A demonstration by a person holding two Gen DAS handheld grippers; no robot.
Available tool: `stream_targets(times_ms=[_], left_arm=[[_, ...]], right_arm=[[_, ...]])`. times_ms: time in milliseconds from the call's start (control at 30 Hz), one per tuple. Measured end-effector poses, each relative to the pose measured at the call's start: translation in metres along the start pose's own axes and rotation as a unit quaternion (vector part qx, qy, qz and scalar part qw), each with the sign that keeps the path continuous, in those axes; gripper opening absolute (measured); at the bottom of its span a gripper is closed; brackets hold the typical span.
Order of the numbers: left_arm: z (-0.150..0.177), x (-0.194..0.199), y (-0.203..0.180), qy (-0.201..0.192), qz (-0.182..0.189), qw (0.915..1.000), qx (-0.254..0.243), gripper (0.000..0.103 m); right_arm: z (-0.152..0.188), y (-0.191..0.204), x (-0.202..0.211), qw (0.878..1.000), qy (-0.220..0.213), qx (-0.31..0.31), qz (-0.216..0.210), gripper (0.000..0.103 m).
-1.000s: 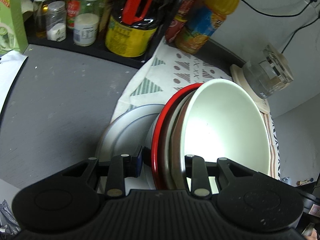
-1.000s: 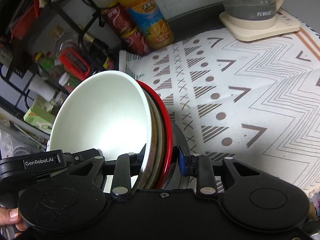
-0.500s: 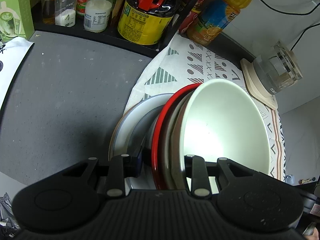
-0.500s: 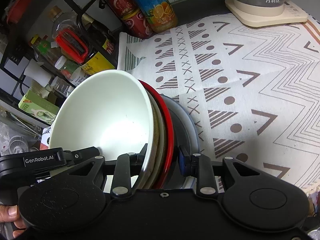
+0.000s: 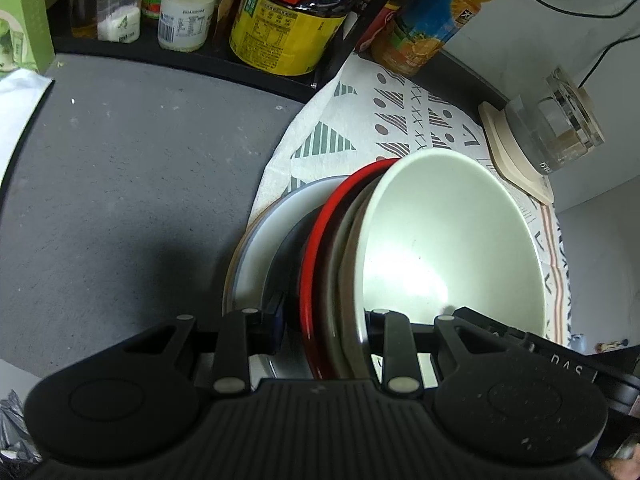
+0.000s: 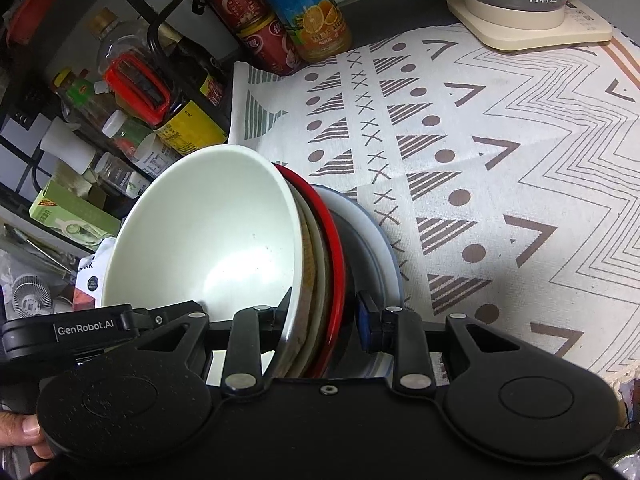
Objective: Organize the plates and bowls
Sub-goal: 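Lift the red bowl stack and lower it onto the plate stack, then open the right gripper and withdraw from the bowl stack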
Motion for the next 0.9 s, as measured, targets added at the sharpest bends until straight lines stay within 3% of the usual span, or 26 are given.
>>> stream_targets(times_ms=[67,200,367,433,567,667,900], left_arm=[[-0.002,-0.001,0.004,0.005,0.013,0.9999,0.003,0.029],[-0.006,-0.001,0.004,0.009,0.02,0.9994,-0.026,0.04],[-0.012,0.001,0.0,0.006,0.037,0.9966,-0.073,0.072],[-0.015,0.002,0.002,0.004,0.04,0.9955,-0.086,0.079],[-0.018,0.006,0.004,-0.002,0.043,0.9933,-0.107,0.082],[-0.02,0.012,0.001,-0.009,0.047,0.9923,-0.114,0.082],[-0.017,0.039,-0.02,-0.059,0.048,0.9879,-0.136,0.085]], right_arm=[[0.0,-0.001,0.0,1.0,-0.002,-0.009,-0.006,0.032],[-0.001,-0.005,0.001,0.999,-0.008,-0.03,-0.022,0.036],[0.001,-0.006,0.008,0.999,-0.023,-0.037,-0.026,0.052],[0.001,-0.006,0.013,0.998,-0.037,-0.041,-0.026,0.059],[-0.001,-0.009,0.025,0.996,-0.069,-0.054,-0.022,0.068],[-0.001,-0.01,0.036,0.994,-0.091,-0.057,-0.016,0.081],[0.007,-0.017,0.068,0.987,-0.144,-0.064,0.012,0.097]])
Point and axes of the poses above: each gripper's, at about its wrist camera, not at the fingertips, and x roughly against the way its jaws point, y to its left, z to its underside, the point moved 3 cm from there along -x, roughly the way its jaws point, and after that the axes turned 6 degrees about -x, right-handed, at the moved point
